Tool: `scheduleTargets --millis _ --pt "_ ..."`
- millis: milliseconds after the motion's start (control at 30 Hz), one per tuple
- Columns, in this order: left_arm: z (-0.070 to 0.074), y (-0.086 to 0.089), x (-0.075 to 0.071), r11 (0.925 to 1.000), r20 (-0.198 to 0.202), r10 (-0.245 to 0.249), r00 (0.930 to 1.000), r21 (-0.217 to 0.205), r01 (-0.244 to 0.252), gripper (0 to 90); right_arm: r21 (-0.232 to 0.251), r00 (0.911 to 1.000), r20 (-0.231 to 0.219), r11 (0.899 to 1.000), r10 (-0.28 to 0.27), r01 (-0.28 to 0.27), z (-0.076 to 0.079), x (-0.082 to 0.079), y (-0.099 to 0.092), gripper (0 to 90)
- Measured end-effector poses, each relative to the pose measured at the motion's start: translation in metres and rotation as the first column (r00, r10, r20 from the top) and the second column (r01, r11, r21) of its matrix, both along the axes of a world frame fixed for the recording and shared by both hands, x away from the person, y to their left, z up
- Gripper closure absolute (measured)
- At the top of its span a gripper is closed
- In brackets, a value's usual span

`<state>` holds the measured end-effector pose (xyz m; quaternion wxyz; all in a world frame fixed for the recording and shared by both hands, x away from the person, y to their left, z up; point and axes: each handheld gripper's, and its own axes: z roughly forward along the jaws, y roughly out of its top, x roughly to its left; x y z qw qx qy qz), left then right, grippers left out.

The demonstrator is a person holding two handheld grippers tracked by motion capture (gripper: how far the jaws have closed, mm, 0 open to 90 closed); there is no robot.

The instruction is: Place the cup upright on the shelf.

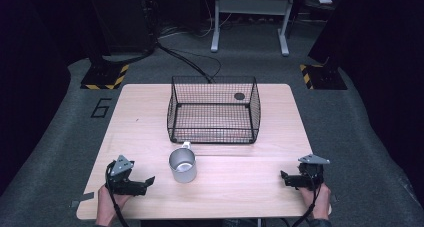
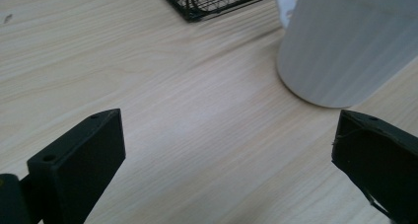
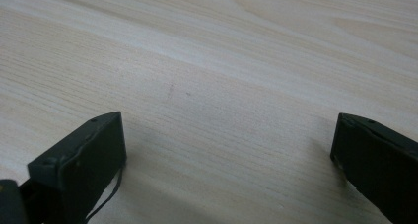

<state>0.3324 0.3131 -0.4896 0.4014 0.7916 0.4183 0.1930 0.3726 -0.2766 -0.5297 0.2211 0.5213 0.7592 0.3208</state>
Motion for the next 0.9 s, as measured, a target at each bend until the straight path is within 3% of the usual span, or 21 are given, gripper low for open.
scheduleTargets --millis 400,733,900 --pt "0.007 -0.018 -0.004 0.9954 0.022 -0.082 0.9964 -0.049 0.083 0.0 0.000 1.0000 0.000 1.000 0.000 0.000 0.000 0.000 0.000 0.0" --pt "0.014 -0.046 -0.001 0.9871 0.036 -0.153 0.9876 -0.043 0.154 0.0 -0.004 1.0000 -0.001 1.000 0.003 -0.003 0.000 0.000 0.000 0.0" --pt "0.015 -0.054 0.002 0.9852 0.045 -0.165 0.9853 -0.040 0.167 0.0 -0.001 1.0000 0.002 1.000 -0.002 0.002 0.000 0.000 0.000 0.0"
